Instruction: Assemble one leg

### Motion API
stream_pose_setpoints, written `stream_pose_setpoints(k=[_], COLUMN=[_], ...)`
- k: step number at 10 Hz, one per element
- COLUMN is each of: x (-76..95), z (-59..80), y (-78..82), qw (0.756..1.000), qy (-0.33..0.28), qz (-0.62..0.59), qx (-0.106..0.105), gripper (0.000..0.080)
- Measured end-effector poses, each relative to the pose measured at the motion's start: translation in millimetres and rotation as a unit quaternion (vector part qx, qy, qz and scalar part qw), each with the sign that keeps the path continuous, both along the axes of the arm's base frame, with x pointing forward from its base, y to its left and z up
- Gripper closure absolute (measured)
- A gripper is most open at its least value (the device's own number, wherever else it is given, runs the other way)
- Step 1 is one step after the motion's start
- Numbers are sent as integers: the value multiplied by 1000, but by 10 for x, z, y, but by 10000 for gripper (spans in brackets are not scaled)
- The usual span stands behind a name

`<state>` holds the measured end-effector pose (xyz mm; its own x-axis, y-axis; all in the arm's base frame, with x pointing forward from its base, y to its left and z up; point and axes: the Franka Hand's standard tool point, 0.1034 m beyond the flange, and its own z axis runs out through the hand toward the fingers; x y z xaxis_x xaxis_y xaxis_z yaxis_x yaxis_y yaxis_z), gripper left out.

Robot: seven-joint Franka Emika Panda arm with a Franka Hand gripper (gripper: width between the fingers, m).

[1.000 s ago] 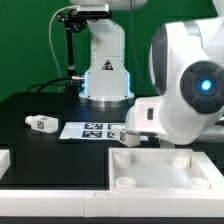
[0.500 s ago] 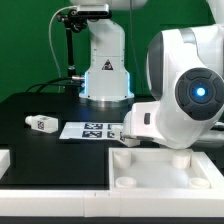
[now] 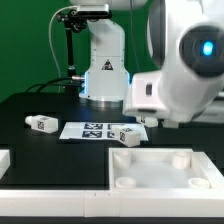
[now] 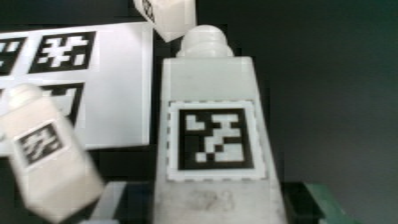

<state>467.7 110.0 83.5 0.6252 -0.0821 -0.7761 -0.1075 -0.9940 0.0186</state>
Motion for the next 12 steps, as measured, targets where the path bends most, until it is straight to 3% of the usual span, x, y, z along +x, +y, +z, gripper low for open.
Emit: stream_pose_setpoints(k=[1, 2, 6, 7, 9, 10, 12], x=[147, 281, 421, 658, 1012, 1074, 1105], z=[272, 373, 371, 392, 459, 526, 504], y=[24, 74, 123, 69, 96, 170, 163], qw=[999, 996, 975, 963, 938, 926, 893], qy=[-35, -85, -220, -266, -344, -375, -448], qz=[0, 1, -3, 4, 24, 36, 31], qx=[4, 6, 12, 27, 35, 33, 29], gripper=[515, 514, 514, 514, 514, 514, 514])
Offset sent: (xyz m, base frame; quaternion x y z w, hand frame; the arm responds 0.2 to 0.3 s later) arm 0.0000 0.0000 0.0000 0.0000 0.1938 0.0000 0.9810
